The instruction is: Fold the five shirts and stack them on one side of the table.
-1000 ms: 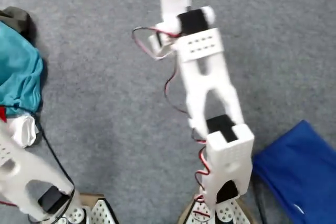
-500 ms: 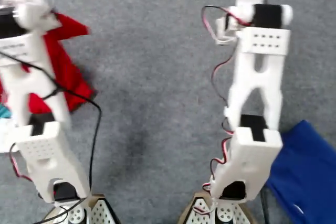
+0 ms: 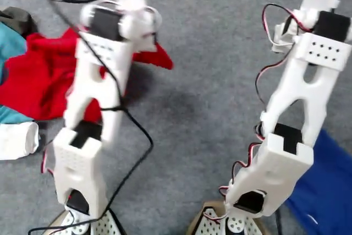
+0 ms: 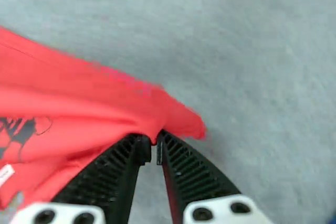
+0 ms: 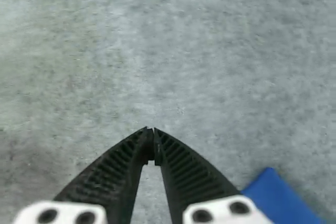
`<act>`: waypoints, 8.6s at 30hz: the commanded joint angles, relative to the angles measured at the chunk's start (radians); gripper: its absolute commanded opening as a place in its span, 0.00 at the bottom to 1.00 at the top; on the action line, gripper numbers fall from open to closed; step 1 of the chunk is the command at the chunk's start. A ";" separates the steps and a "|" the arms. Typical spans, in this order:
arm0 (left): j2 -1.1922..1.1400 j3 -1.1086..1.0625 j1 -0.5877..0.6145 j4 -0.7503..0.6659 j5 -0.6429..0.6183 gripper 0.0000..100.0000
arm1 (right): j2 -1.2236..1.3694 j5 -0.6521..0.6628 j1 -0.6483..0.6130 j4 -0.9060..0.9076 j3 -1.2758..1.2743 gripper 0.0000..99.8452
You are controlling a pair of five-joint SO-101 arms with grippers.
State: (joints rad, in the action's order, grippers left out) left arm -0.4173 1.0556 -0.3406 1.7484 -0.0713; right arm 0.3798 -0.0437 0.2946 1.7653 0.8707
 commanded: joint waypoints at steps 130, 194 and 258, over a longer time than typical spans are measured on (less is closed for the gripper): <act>0.476 -1.295 0.701 -0.245 0.235 0.25 | -0.114 0.207 -0.183 0.020 -0.173 0.13; 0.470 -1.404 0.941 -0.324 0.233 0.25 | 0.513 -0.011 -0.414 -0.101 0.036 0.15; 0.473 -1.473 0.809 -0.446 0.198 0.25 | 0.458 0.084 -0.460 -0.112 -0.157 0.15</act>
State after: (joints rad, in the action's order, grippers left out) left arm 0.0460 -0.4266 0.4818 1.3249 0.1297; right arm 0.8462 0.0345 -0.1841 1.6747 0.6958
